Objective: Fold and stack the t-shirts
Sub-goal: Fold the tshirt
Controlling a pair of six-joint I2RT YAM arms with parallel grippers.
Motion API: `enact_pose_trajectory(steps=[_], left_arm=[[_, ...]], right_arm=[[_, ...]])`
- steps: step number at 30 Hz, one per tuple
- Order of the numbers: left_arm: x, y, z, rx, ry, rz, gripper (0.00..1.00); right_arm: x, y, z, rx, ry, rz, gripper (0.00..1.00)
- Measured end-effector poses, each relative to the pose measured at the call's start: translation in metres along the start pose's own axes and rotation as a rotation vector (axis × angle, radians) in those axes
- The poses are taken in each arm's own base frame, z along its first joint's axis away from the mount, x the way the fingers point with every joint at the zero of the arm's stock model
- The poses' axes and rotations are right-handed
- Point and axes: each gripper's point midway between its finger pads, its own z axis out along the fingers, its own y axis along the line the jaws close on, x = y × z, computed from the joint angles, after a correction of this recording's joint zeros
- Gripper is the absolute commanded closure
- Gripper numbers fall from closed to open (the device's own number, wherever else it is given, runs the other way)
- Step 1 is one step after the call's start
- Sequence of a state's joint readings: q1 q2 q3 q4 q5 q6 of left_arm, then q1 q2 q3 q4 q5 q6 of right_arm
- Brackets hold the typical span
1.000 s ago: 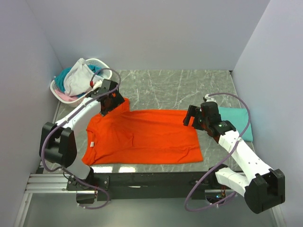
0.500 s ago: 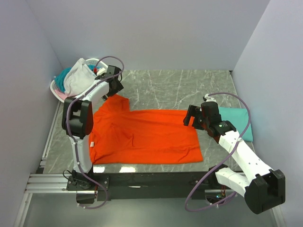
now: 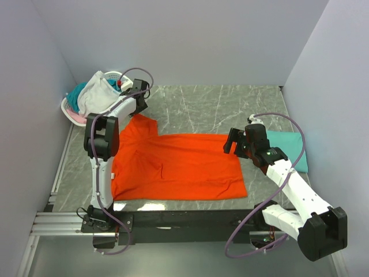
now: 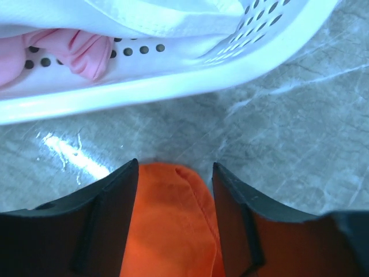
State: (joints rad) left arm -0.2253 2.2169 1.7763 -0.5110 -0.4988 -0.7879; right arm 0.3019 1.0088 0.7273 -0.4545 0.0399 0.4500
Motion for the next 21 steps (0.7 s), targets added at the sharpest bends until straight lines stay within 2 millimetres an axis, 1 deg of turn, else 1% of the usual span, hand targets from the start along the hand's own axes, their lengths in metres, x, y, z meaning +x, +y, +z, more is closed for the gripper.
enact_pose_trajectory(steps=[2, 5, 6, 7, 8, 10, 11, 12, 13, 21], left_arm=[[0.002, 0.0, 0.006, -0.009, 0.001, 0.009, 0.44], [0.009, 0.004, 0.013, -0.028, 0.01, 0.022, 0.5], [0.011, 0.005, 0.015, -0.033, 0.012, 0.025, 0.56], [0.012, 0.006, 0.017, -0.036, 0.014, 0.027, 0.59], [0.013, 0.006, 0.018, -0.038, 0.015, 0.029, 0.68], [0.014, 0.007, 0.018, -0.04, 0.017, 0.031, 0.77], [0.014, 0.007, 0.018, -0.04, 0.017, 0.033, 0.89], [0.014, 0.007, 0.018, -0.04, 0.018, 0.03, 0.97], [0.014, 0.007, 0.018, -0.04, 0.017, 0.03, 0.99], [0.02, 0.008, 0.018, -0.03, 0.037, 0.048, 0.99]], right_arm=[[0.0, 0.0, 0.0, 0.0, 0.0, 0.0, 0.0], [0.0, 0.0, 0.0, 0.0, 0.0, -0.001, 0.0], [0.0, 0.0, 0.0, 0.0, 0.0, -0.001, 0.0], [0.0, 0.0, 0.0, 0.0, 0.0, -0.002, 0.0], [0.0, 0.0, 0.0, 0.0, 0.0, -0.002, 0.0], [0.0, 0.0, 0.0, 0.001, 0.0, -0.002, 0.0], [0.0, 0.0, 0.0, 0.001, -0.001, -0.002, 0.0], [0.0, -0.001, 0.0, 0.002, -0.001, -0.002, 0.0], [0.0, -0.001, 0.0, 0.002, -0.001, -0.001, 0.0], [-0.002, -0.005, 0.0, 0.025, -0.013, 0.004, 0.0]])
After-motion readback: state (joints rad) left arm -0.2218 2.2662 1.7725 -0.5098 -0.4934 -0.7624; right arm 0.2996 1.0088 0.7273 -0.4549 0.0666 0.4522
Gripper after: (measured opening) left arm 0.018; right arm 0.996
